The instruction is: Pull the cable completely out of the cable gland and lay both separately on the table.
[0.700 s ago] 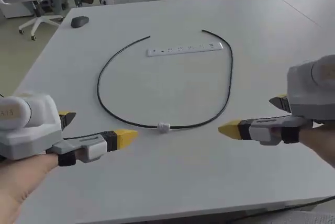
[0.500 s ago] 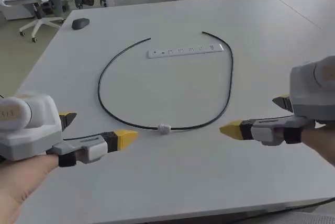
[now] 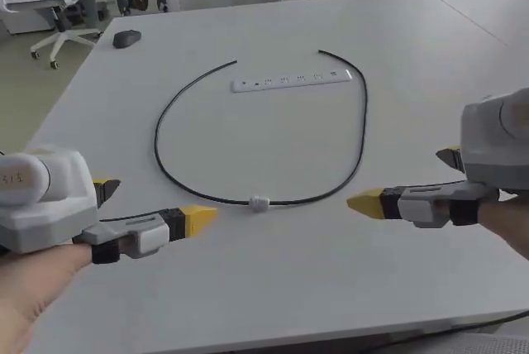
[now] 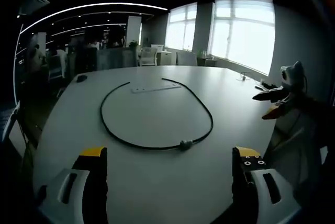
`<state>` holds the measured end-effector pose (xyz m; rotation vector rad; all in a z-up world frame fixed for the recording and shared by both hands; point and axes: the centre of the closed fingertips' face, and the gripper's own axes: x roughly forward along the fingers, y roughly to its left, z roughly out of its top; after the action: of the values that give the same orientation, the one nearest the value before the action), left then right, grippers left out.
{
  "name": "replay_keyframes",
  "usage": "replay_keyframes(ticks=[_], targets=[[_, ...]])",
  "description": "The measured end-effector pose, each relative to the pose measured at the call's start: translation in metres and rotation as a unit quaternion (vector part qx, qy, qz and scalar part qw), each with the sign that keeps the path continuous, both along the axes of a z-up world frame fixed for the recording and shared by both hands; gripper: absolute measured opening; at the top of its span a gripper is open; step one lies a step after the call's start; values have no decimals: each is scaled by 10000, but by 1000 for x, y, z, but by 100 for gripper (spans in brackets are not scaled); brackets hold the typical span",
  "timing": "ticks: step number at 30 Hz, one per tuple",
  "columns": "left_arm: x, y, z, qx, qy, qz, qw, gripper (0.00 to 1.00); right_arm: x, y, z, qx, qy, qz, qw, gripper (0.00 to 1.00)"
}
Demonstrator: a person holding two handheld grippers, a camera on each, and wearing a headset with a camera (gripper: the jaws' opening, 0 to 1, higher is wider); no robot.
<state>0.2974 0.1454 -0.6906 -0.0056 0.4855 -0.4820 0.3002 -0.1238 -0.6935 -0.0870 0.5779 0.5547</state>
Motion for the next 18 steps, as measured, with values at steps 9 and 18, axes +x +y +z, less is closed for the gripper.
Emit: replay_keyframes(ticks=[9,18], targets=[[3,0,-2,-5,-3,18,10000,100,1,-1,-4,-26,57,30,10000,99],[10,1,-8,-8,50,40,10000,100,6,-7,-10,-94,166,77,9998,99]])
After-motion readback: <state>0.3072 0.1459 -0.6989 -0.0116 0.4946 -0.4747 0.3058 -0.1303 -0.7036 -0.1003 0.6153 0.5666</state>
